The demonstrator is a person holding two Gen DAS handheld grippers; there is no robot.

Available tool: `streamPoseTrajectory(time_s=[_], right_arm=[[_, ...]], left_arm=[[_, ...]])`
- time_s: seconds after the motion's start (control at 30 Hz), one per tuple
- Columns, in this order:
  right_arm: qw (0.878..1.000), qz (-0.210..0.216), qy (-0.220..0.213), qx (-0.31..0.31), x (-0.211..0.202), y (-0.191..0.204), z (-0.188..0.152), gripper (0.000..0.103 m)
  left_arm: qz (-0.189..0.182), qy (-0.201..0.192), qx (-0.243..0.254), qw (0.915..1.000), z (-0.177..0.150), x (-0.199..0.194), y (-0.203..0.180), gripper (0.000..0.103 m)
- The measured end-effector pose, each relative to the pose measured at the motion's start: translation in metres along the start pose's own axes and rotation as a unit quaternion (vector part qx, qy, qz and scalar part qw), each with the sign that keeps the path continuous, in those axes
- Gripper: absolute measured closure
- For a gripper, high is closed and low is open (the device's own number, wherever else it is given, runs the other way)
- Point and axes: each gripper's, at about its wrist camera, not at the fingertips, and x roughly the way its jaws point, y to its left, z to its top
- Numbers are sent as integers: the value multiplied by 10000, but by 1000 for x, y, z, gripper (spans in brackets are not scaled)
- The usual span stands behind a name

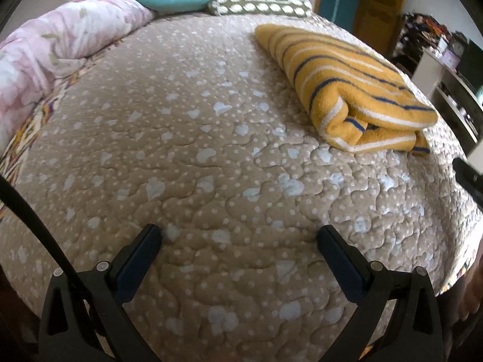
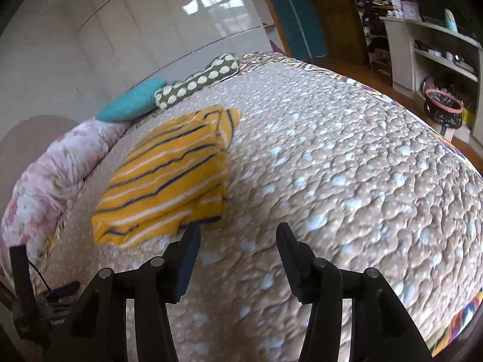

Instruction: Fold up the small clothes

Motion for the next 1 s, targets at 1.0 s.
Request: streamPoseTrajectory(time_s=[1.0], right_arm=[[9960, -64, -122, -883, -10, 56, -1, 38]], left_arm=[[407, -325, -186, 9985, -2, -45, 5, 0]])
